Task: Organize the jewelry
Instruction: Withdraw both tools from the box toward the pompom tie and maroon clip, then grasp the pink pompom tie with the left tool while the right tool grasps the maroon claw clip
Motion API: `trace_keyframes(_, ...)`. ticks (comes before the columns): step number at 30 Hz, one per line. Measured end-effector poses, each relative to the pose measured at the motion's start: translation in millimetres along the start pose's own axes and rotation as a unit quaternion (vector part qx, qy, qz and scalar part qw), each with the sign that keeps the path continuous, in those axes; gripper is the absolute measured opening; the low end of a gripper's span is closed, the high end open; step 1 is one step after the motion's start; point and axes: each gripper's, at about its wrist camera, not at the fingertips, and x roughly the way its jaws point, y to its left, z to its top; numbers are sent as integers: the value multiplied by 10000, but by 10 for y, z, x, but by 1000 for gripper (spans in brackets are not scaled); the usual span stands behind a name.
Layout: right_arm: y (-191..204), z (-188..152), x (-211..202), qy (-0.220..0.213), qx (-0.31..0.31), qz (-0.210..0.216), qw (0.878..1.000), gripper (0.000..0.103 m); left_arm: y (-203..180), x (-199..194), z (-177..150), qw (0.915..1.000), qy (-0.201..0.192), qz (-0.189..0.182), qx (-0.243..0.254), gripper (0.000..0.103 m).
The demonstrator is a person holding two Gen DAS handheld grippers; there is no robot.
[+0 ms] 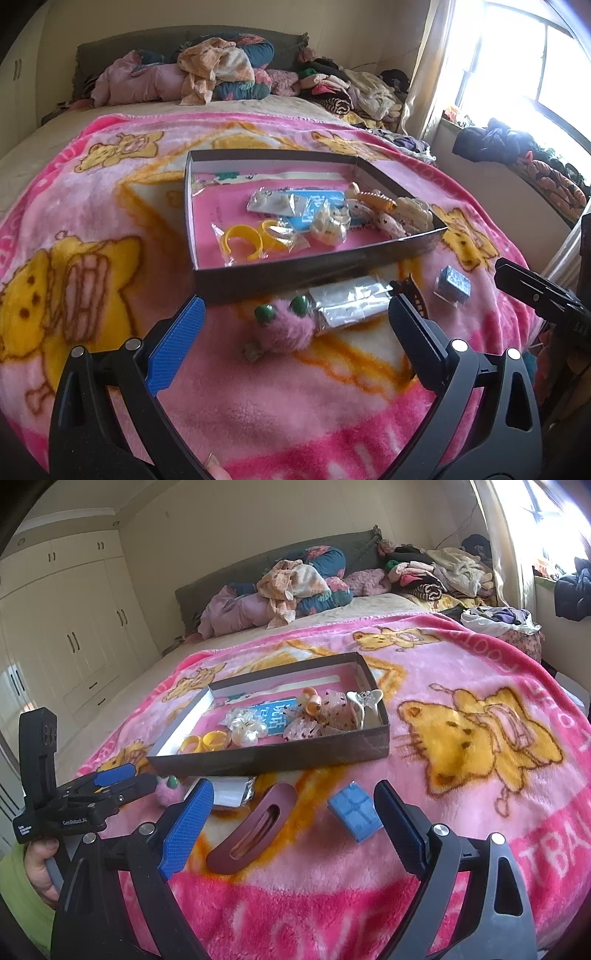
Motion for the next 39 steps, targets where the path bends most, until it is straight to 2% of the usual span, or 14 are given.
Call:
trace_keyframes(15,270,-134,185,354,-285,107,9989,86,143,51,-130,9999,105,83,-24,90)
trace_keyframes(20,346,-182,270,476,-363,123,9981,86,207,97,-166,9998,155,42,-104,75)
trace_keyframes(23,389,-208,338,564,-415,103,9975,86,212,127,-167,9998,160,-5,-81,63)
trace_keyframes(28,428,-244,444,721,-449,98,9963,86,223,220,-159,9994,259,-203,-134,47)
trace_keyframes(30,431,-250,489,781,-444,100,9959,86,232,245,-158,9990,285,-281,-176,44)
trace_keyframes(36,381,-230,665,1026,-224,52,9945,86,244,328,-147,9976,375,-512,-281,42)
trace_keyframes(39,356,-209,753,1128,-70,54,9936,85,204,347,-160,9976,407,-516,-204,33)
